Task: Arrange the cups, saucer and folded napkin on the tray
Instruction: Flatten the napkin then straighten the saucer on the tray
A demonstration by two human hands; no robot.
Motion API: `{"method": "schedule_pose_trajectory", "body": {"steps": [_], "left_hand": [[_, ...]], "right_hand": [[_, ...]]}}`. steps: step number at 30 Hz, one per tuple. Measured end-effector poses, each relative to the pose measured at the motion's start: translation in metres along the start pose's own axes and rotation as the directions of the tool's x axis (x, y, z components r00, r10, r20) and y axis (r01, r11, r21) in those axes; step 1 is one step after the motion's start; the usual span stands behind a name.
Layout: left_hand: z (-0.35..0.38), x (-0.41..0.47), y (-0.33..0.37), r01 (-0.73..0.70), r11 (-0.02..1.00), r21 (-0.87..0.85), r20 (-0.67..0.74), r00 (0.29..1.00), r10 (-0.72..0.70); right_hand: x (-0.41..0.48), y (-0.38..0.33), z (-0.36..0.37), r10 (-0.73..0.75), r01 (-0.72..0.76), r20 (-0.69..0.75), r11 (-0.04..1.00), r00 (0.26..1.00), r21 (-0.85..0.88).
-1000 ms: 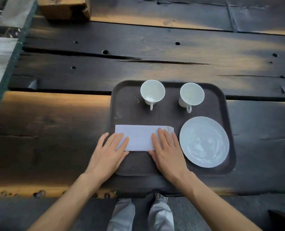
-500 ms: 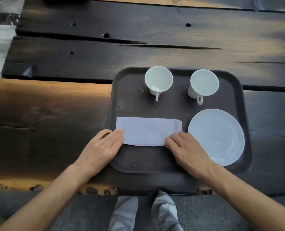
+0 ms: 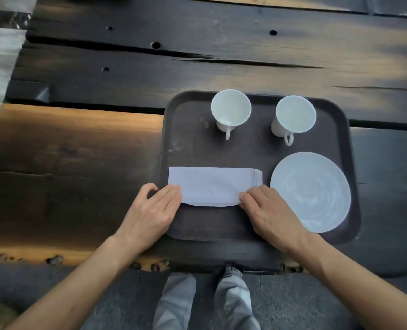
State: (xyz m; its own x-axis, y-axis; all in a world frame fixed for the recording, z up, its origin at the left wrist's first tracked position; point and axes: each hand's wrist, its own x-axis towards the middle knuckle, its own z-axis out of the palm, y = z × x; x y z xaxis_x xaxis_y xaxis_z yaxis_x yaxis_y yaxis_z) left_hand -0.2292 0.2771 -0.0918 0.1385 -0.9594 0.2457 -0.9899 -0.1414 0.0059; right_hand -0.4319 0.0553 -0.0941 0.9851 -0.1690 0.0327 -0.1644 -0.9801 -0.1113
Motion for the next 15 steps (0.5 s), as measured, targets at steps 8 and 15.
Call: {"method": "schedule_pose_trajectory", "body": {"steps": [8,15], "left_hand": [[-0.007,0.020,0.023,0.183,0.960,-0.210,0.025,0.983,-0.182],[0.028,0.057,0.044,0.289,0.950,-0.115,0.355,0.905,-0.232]], "right_hand": [[0.005,-0.004,-0.007,0.047,-0.036,-0.088,0.993,0.995,0.115],[0.043,-0.035,0.010,0.229,-0.262,0.192,0.950,0.954,0.168]]}}
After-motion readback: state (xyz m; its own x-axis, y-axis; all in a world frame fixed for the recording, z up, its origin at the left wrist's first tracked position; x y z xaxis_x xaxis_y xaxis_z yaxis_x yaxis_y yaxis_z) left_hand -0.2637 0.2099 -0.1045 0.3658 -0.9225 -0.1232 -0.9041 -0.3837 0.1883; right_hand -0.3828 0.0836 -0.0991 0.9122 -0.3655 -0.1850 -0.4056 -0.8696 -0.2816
